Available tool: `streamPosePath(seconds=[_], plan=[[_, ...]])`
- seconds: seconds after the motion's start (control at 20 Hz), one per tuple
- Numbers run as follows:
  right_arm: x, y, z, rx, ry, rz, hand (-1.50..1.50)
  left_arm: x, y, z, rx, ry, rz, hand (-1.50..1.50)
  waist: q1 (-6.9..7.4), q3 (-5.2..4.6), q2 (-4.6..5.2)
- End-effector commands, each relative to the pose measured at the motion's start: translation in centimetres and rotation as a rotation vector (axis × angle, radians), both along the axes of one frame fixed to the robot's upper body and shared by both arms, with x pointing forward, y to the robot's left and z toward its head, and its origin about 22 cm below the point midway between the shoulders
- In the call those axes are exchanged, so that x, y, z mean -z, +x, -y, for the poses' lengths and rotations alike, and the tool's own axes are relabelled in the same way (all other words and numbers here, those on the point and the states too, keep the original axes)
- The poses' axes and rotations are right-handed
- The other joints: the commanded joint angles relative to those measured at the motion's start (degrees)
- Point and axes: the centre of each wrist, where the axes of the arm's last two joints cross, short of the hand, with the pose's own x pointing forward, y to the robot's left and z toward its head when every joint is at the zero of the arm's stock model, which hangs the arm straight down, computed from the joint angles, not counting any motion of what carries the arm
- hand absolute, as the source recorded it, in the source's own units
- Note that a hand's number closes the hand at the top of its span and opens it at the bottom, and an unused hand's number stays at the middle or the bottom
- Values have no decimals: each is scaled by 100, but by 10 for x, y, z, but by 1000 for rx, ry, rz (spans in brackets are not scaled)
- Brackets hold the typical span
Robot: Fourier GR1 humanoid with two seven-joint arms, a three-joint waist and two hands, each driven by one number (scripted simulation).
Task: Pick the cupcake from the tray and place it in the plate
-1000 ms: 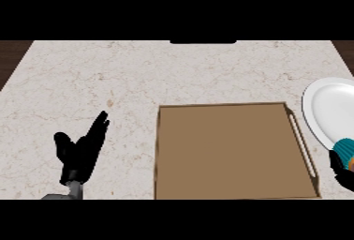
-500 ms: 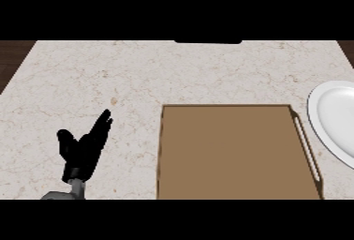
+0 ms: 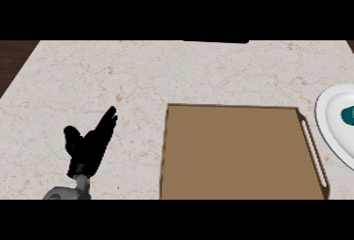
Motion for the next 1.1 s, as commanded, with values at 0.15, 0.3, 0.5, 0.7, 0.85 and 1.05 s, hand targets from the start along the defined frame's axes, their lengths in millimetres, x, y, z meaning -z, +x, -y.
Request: streamPosePath(seconds=[0.15,0.3,0.5,0.7,0.85,1.05], plan=[[15,23,-6,-141,119,-58,-150,10,-5,1,1,-14,-67,0,-28,-14,24],[17,25,-6,-186,191,45,-150,13,-15,6,-6,-2,-60,0,-34,-7,14],[10,21,6,-175,346,234,-150,3,-5,3,-17,6,-43,0,-115,0,15],[2,2,31,-123,443,261,-150,13,-7,-2,-31,-7,-62,0,-181,-12,20],[-8,-16,50,-150,496,252,-150,19,-14,-1,-34,1,-59,0,-202,-13,12],[-11,-51,75,-263,570,175,-150,7,-14,-11,-43,1,-74,0,-256,-10,-23]])
